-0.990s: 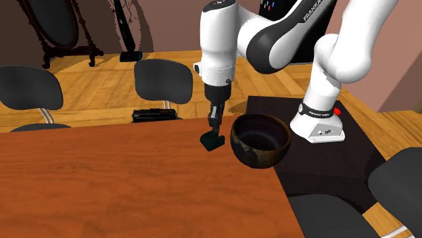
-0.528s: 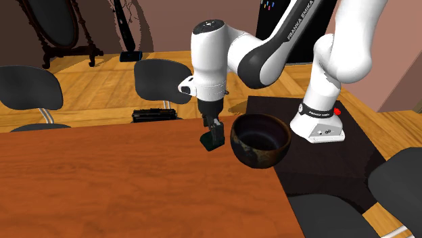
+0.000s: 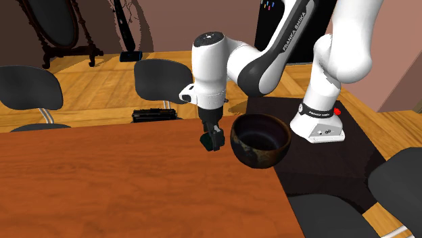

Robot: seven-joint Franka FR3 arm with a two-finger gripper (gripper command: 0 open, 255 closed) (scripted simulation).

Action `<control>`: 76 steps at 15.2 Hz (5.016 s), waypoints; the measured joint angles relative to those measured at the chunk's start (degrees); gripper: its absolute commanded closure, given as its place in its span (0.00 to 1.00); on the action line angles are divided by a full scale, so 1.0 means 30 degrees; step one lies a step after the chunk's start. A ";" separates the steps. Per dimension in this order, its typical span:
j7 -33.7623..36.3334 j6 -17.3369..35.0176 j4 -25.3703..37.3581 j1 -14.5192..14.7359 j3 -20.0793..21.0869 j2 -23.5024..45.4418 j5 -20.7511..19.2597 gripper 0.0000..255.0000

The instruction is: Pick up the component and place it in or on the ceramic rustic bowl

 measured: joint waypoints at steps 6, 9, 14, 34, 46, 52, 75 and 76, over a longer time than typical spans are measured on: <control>0.0008 0.0019 0.0005 -0.0001 -0.0005 0.0012 -0.0017 1.00; 0.0007 0.0020 0.0007 0.0000 -0.0004 0.0015 -0.0018 1.00; -0.0081 -0.0082 -0.0007 -0.0015 0.0011 -0.0112 0.0091 1.00; -0.2139 -0.5427 0.1638 0.0085 -0.0127 -0.4271 0.2812 1.00; -0.2655 -0.8657 0.3377 0.0159 -0.0515 -0.5876 0.3388 1.00; -0.2641 -0.9771 0.3398 0.0438 -0.0546 -0.7041 0.3872 1.00; -0.0607 -0.7425 -0.3011 0.3446 0.1679 -1.1489 0.7484 1.00; -0.0598 -0.7368 -0.3034 0.3444 0.1701 -1.1459 0.7490 1.00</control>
